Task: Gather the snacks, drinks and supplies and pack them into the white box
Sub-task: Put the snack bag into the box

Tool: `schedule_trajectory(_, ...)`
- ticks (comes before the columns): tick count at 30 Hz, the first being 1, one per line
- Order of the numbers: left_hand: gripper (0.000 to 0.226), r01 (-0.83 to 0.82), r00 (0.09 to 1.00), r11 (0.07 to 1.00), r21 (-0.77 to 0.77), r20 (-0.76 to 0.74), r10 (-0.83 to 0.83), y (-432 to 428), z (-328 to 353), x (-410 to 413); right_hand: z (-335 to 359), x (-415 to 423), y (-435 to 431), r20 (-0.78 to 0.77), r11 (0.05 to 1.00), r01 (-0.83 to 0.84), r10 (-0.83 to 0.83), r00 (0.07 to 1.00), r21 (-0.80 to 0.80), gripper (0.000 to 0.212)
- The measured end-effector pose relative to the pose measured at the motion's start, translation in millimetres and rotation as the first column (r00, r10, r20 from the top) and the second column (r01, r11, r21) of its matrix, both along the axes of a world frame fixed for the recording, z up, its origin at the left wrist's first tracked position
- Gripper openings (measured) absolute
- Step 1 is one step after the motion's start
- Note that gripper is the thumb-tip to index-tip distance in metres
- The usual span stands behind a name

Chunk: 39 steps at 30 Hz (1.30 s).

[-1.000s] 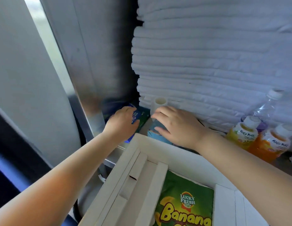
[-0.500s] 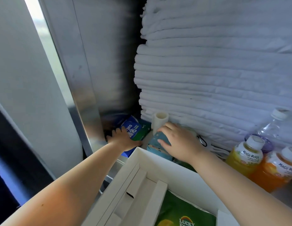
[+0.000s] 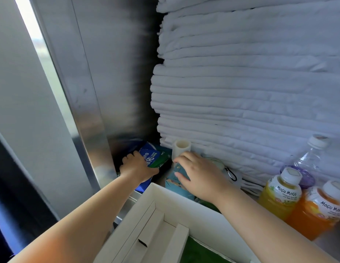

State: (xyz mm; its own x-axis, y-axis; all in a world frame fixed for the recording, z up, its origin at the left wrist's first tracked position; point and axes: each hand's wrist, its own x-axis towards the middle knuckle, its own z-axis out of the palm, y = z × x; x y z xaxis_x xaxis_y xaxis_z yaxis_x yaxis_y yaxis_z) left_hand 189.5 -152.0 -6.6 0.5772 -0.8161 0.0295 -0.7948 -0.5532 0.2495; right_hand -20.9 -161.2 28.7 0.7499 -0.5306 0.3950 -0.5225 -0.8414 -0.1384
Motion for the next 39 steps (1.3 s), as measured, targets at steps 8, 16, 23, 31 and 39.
schedule_trajectory(8, 0.081, 0.057, 0.997, 0.972, -0.227, -0.037, -0.067, 26, 52, -13, 3, 1, 3, 0.035, 0.999, -0.017, 0.019, 0.999, -0.039, 0.035)
schedule_trajectory(16, 0.078, 0.182, 0.971, 0.931, -0.317, 0.206, -0.12, 79, 110, -44, 17, -7, 8, 0.071, 0.997, -0.003, 0.009, 0.997, -0.078, 0.034)
schedule_trajectory(23, 0.083, 0.274, 0.949, 0.945, -0.181, 0.208, -0.235, 116, 99, -68, 43, -23, 37, 0.178, 0.993, -0.013, 0.035, 0.983, -0.121, 0.014)
schedule_trajectory(31, 0.081, 0.403, 0.871, 0.915, -0.015, 0.314, -0.378, 136, 75, -100, 41, -47, 60, -0.012, 0.963, -0.138, 0.139, 0.99, -0.232, 0.018)
schedule_trajectory(39, 0.09, 0.535, 0.737, 0.826, 0.178, 0.381, -0.559, 158, 45, -124, 19, -80, 83, -0.154, 0.99, -0.064, 0.084, 0.985, 0.129, 0.044)
